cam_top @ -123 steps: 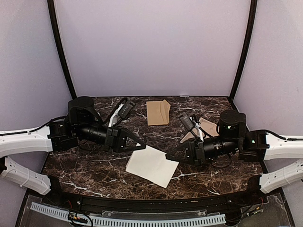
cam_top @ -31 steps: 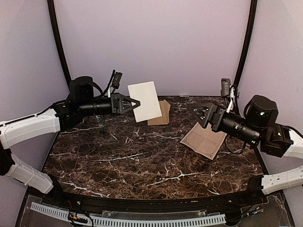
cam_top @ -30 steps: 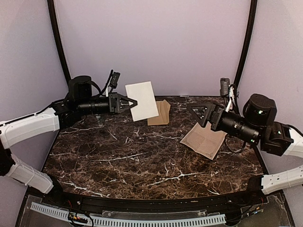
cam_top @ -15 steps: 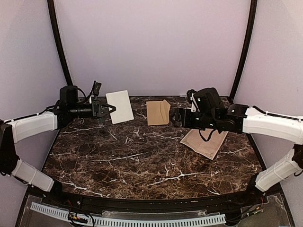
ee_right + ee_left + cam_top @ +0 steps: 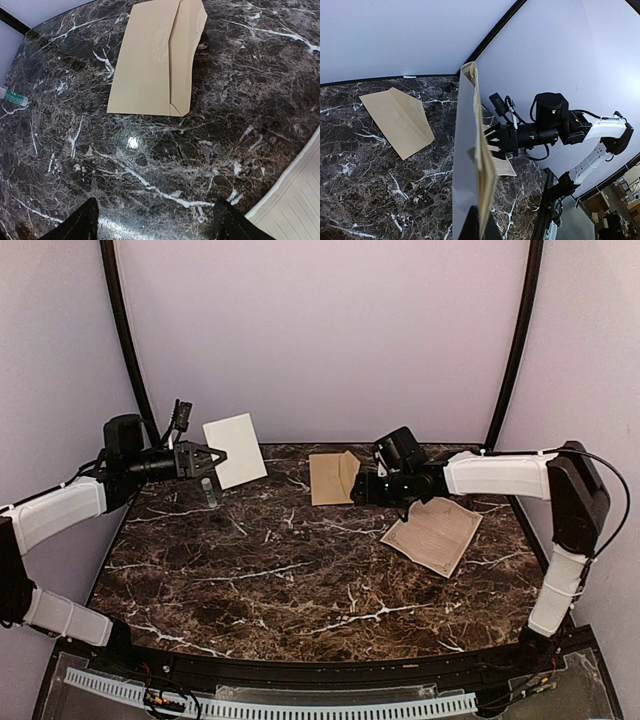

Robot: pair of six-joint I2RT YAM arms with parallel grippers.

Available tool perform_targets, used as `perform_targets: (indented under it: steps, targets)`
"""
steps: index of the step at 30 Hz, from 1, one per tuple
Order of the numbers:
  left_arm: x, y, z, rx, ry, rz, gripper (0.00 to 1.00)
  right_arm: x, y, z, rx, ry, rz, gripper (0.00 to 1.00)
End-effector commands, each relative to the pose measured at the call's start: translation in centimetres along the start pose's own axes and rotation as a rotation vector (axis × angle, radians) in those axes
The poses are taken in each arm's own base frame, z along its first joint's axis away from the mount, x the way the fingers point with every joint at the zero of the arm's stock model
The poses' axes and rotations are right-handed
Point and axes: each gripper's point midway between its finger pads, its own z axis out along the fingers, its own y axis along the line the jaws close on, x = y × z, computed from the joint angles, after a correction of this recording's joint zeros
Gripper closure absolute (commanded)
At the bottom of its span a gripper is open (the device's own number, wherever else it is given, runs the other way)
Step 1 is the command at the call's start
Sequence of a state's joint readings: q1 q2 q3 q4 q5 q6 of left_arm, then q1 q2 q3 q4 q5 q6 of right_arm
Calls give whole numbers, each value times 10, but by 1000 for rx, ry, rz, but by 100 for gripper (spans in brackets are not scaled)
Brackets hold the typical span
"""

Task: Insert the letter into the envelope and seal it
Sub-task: Move the envelope to the center of the board.

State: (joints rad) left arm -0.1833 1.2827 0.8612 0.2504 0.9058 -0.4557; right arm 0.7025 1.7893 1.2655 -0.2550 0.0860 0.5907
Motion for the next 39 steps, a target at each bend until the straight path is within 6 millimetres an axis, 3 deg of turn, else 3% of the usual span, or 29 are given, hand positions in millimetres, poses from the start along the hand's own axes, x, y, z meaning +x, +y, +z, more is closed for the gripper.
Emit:
perform_targets:
  steps: [1, 9, 17, 20, 30, 36, 39]
  targets:
    - [-8, -17, -11, 4, -20, 79, 100, -23, 10, 28, -33, 0, -38, 28]
    - [-6, -21, -11, 35, -10, 71, 100, -34, -3, 81, 22, 16, -33, 44]
    - [-10, -18, -15, 43, -22, 52, 100, -38, -25, 106, 59, 15, 11, 50]
    - [-10, -16, -16, 40, -25, 38, 100, -38, -34, 116, 76, 37, -1, 60]
    - [-10, -12, -16, 49, -23, 15, 100, -45, -43, 130, 99, 38, -38, 70]
    - [-10, -10, -17, 44, -26, 12, 100, -46, -36, 139, 69, 44, -42, 75]
    - [-10, -8, -17, 42, -26, 7, 100, -46, -34, 142, 57, 48, -47, 83]
